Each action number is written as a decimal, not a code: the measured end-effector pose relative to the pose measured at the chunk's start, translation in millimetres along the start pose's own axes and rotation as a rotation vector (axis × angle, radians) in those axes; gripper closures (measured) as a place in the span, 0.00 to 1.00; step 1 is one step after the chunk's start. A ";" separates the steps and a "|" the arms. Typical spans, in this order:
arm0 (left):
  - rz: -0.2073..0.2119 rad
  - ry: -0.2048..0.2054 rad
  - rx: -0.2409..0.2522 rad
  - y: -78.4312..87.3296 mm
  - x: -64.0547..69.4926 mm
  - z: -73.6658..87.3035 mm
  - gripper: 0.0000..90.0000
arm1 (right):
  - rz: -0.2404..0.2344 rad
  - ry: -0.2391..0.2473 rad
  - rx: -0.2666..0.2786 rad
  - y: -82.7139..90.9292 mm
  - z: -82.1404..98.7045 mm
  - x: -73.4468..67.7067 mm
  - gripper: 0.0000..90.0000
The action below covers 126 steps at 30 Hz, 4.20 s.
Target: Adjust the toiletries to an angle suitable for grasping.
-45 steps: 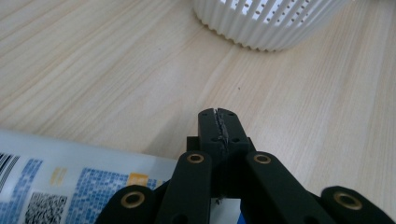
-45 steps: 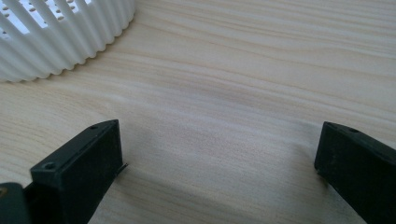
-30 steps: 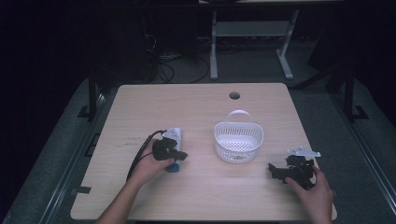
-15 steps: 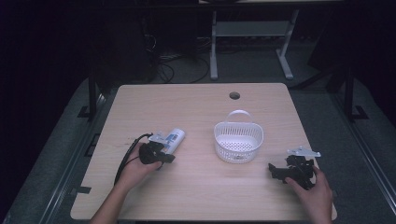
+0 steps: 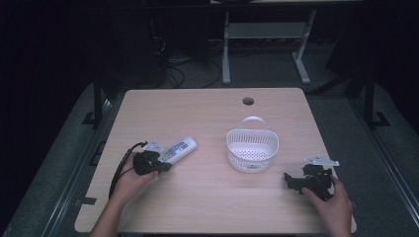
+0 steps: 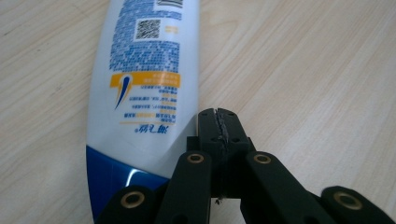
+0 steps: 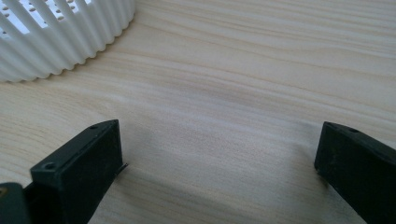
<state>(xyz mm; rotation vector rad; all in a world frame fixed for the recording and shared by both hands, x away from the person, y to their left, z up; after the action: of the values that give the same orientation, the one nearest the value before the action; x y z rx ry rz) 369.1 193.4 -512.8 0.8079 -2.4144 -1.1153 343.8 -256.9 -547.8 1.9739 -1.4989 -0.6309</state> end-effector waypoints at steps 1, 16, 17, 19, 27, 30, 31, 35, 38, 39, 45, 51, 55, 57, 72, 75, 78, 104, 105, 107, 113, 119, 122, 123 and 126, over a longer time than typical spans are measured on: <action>-0.003 0.001 0.001 0.4 -0.9 0.3 1.00 | 0.000 0.001 0.000 0.0 0.0 0.0 0.00; -0.086 0.043 -0.013 12.8 -30.4 15.9 1.00 | 0.000 0.000 0.000 0.0 0.0 0.0 0.00; -0.092 0.048 -0.014 14.0 -32.9 17.3 1.00 | 0.000 0.000 0.000 0.0 0.0 0.0 0.01; -0.101 0.057 -0.013 16.0 -36.9 19.4 1.00 | 0.000 0.000 0.000 0.0 0.0 0.0 0.01; -0.059 0.060 0.022 18.4 -29.2 7.2 1.00 | 0.000 0.001 0.000 0.0 0.0 0.1 0.01; -0.048 0.048 0.032 17.6 -25.9 -5.9 1.00 | 0.000 0.001 0.000 0.0 0.0 0.1 0.00; -0.047 0.043 0.036 16.9 -25.6 -10.7 1.00 | 0.000 0.001 0.000 0.0 0.0 0.1 0.01; -0.033 0.036 0.039 10.2 -23.2 -28.0 1.00 | 0.000 0.000 0.000 0.0 0.0 0.0 0.01; -0.025 0.032 0.043 4.2 -23.1 -40.4 1.00 | 0.000 0.000 0.000 0.0 0.0 0.0 0.01; -0.025 0.027 0.040 3.1 -23.9 -44.3 1.00 | 0.000 0.000 0.000 0.0 0.0 0.0 0.00; -0.014 0.034 0.054 -3.4 -29.5 -67.2 1.00 | -0.001 0.000 0.000 0.0 0.0 0.0 0.01; -0.006 0.037 0.060 -11.5 -35.1 -85.2 1.00 | 0.000 0.000 0.000 0.0 0.0 0.1 0.00; -0.002 0.029 0.043 -17.0 -37.7 -94.0 1.00 | 0.000 0.000 0.000 0.0 0.0 0.0 0.01; -0.001 0.032 0.041 -20.0 -39.4 -99.0 1.00 | 0.000 0.001 0.000 0.0 0.0 0.1 0.00; -0.027 0.049 -0.052 -58.3 -60.3 -105.9 1.00 | 0.000 0.000 0.000 0.0 0.0 0.0 0.01; -0.020 0.052 -0.057 -60.6 -59.0 -105.7 1.00 | -0.001 0.000 0.000 0.0 0.0 0.0 0.01; -0.023 0.045 -0.069 -64.8 -59.3 -104.6 1.00 | 0.000 0.000 0.000 0.0 0.0 0.0 0.01; 0.030 0.028 -0.136 -71.9 -31.0 -78.6 1.00 | 0.000 0.001 0.000 0.0 0.0 0.0 0.01; 0.031 0.027 -0.136 -71.4 -29.4 -77.3 1.00 | 0.000 0.000 0.000 0.0 0.0 0.0 0.01; 0.039 0.027 -0.132 -69.9 -26.2 -75.2 1.00 | 0.000 0.000 0.000 0.0 0.0 0.0 0.01; 0.055 0.021 -0.138 -65.4 -15.1 -69.3 1.00 | 0.000 0.000 0.000 0.0 0.0 0.0 0.00; 0.075 0.006 -0.147 -60.7 -3.1 -63.9 1.00 | 0.000 0.000 0.000 0.0 0.0 0.0 0.01; 0.088 0.008 -0.141 -58.7 2.6 -61.2 1.00 | -0.001 0.000 0.000 0.0 0.0 0.0 0.01; 0.090 0.005 -0.140 -58.2 3.8 -60.2 1.00 | 0.000 0.000 0.000 0.0 0.0 0.0 0.01; 0.094 0.005 -0.143 -56.1 7.1 -56.9 1.00 | 0.000 0.000 0.000 0.0 0.0 0.0 0.01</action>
<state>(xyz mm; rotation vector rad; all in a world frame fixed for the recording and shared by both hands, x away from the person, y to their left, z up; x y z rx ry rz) 413.4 127.0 -520.3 0.6442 -2.3112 -1.2309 343.8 -256.9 -547.8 1.9744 -1.4984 -0.6306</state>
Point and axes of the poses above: each handheld gripper's, and its own axes: y roughly backward along the jaws, z roughly out of its underside, x roughly to its right, the point moved 9 cm from there along -y, roughly forward along the jaws, and after that the axes turned 2 degrees about x, right-handed, at the moved point
